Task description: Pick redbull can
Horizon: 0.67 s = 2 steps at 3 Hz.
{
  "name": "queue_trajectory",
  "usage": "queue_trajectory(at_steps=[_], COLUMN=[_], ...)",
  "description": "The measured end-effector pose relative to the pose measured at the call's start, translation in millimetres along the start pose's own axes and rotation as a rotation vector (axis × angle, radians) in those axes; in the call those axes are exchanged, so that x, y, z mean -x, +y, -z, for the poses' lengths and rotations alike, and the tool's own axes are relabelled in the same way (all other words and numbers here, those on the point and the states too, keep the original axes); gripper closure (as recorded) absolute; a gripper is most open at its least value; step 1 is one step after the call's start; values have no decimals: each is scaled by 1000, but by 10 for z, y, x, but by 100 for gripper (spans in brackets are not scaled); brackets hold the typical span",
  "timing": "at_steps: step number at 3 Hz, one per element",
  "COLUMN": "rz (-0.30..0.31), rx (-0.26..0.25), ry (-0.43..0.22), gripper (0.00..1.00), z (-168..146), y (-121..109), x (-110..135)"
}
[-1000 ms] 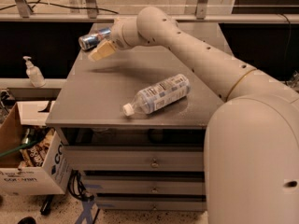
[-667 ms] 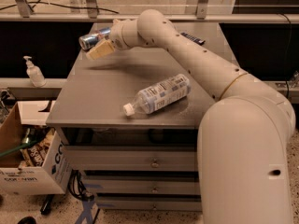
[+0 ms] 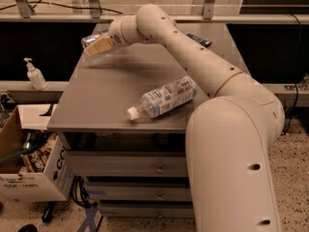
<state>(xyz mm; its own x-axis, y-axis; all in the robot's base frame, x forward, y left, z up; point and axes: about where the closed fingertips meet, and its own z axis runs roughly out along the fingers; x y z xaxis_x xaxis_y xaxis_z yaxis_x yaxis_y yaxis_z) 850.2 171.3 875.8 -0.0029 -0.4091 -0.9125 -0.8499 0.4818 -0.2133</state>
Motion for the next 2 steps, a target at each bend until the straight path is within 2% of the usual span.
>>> queue_trajectory(at_steps=[2], rz=[-48], rx=[-49], ry=[73], gripper=[0], z=[-121], y=[-169], x=[-80])
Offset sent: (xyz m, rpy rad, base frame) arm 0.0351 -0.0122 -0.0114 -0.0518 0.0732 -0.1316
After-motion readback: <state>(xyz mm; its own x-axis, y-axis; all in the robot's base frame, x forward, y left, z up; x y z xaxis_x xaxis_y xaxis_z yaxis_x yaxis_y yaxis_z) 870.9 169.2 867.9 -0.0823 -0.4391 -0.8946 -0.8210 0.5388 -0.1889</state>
